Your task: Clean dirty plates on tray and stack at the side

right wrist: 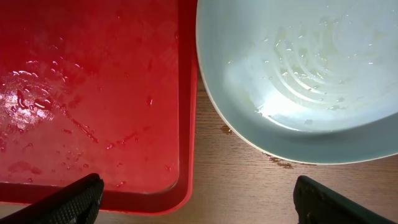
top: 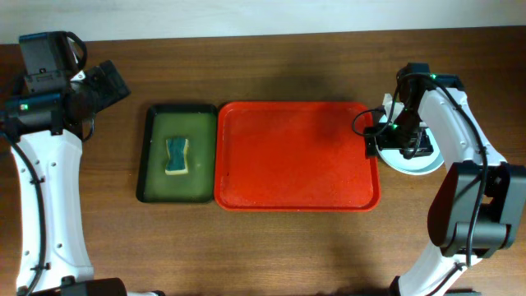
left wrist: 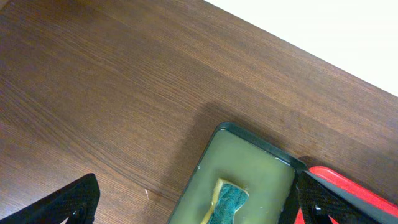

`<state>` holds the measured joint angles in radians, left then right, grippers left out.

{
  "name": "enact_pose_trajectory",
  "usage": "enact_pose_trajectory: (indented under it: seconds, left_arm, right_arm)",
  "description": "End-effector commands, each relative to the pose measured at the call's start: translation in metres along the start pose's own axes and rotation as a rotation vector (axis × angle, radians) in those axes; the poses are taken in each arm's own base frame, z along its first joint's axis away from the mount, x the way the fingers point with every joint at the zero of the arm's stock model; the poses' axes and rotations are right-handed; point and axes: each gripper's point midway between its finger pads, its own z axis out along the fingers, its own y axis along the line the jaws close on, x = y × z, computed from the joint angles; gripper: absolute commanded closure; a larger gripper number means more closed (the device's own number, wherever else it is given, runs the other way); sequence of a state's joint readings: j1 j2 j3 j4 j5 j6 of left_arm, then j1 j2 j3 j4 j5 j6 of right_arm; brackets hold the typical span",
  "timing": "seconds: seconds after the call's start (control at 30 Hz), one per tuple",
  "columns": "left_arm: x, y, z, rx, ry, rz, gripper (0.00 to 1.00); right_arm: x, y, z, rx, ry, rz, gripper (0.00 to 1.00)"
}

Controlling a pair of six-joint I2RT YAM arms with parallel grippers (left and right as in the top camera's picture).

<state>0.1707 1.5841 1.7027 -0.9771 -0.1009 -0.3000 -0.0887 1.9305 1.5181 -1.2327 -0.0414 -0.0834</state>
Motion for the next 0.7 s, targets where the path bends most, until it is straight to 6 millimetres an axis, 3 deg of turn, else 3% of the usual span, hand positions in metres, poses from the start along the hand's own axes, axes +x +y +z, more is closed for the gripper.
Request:
enact_pose_trajectory:
  seconds: [0.0, 0.03, 0.1, 0.17, 0.23, 0.3, 0.33, 0.37, 0.4, 0.47, 0.53, 0.6, 0.67]
  left_arm:
    - [-0.001, -0.001, 0.001, 0.007, 0.001, -0.011, 0.01]
    - [-0.001, -0.001, 0.001, 0.007, 0.001, -0.011, 0.01]
    - [-0.001, -0.001, 0.001, 0.007, 0.001, -0.011, 0.01]
    - [-0.001, -0.001, 0.001, 0.007, 0.001, -0.011, 0.01]
    - [-0.001, -0.001, 0.001, 0.007, 0.001, -0.011, 0.01]
    - [-0.001, -0.001, 0.001, 0.007, 0.001, -0.011, 0.01]
    - [-0.001, -0.001, 0.001, 0.007, 0.001, -0.011, 0.01]
    - [-0.001, -0.001, 0.001, 0.007, 0.001, -0.011, 0.01]
    - [-0.001, -0.001, 0.001, 0.007, 0.001, -0.011, 0.01]
    - [-0.001, -0.001, 0.001, 0.007, 0.001, -0.011, 0.01]
    - [-0.001, -0.001, 0.001, 0.007, 0.001, -0.011, 0.01]
    - [-0.001, -0.001, 0.001, 0.007, 0.001, -0.011, 0.01]
    - [-0.001, -0.001, 0.001, 0.007, 0.001, -0.011, 0.01]
  right_arm:
    - [0.002, 0.001, -0.037, 0.026, -0.11, -0.016, 0.01]
    - [0.003, 0.002, -0.056, 0.03, -0.17, -0.018, 0.01]
    - [0.015, 0.005, -0.113, 0.045, -0.349, -0.024, 0.01]
    - [0.035, 0.009, -0.162, 0.059, -0.512, -0.029, 0.01]
    - [0.064, 0.013, -0.21, 0.073, -0.686, -0.035, 0.01]
    - [0.107, 0.026, -0.257, 0.121, -0.879, -0.113, 0.01]
    - [0.121, 0.03, -0.269, 0.157, -0.932, -0.161, 0.01]
    - [0.149, 0.039, -0.29, 0.178, -1.041, -0.213, 0.01]
    - [0.161, 0.042, -0.297, 0.174, -1.087, -0.228, 0.01]
    - [0.21, 0.041, -0.32, 0.154, -1.254, -0.237, 0.01]
    - [0.247, 0.036, -0.325, 0.149, -1.367, -0.225, 0.01]
    - [0.282, 0.033, -0.316, 0.13, -1.466, -0.228, 0.01]
    - [0.306, 0.029, -0.291, 0.119, -1.535, -0.23, 0.01]
